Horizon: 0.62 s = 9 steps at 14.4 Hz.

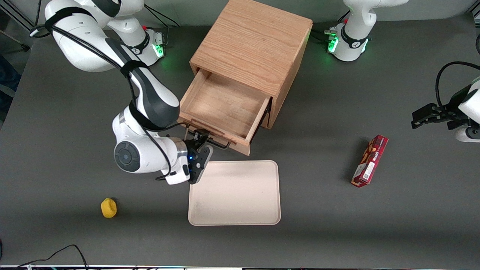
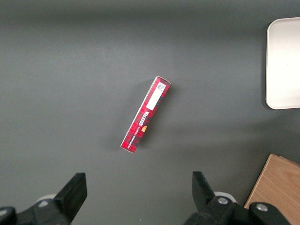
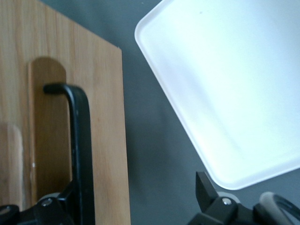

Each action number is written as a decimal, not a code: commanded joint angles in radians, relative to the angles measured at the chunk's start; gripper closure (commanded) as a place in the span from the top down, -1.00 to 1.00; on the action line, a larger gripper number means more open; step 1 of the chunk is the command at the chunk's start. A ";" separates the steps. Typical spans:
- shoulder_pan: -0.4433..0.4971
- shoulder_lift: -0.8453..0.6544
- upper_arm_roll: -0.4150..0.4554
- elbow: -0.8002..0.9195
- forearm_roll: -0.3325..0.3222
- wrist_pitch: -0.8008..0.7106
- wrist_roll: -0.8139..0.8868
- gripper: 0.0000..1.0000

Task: Open upper drawer
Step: 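Pull the handle outward with the right gripper, sliding the drawer open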

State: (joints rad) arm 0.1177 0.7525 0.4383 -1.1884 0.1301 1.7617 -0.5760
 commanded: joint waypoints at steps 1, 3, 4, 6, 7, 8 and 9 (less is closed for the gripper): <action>0.013 0.028 -0.038 0.078 -0.018 -0.033 -0.059 1.00; 0.011 0.030 -0.056 0.101 -0.018 -0.042 -0.106 1.00; 0.011 0.036 -0.065 0.121 -0.018 -0.056 -0.107 1.00; 0.016 0.044 -0.085 0.168 -0.018 -0.076 -0.107 1.00; 0.016 0.044 -0.085 0.179 -0.017 -0.076 -0.101 1.00; 0.016 0.038 -0.084 0.182 -0.012 -0.076 -0.097 1.00; 0.014 0.024 -0.084 0.188 -0.012 -0.079 -0.096 1.00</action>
State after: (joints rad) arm 0.1181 0.7664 0.3590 -1.0602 0.1283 1.7090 -0.6625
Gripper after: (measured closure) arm 0.000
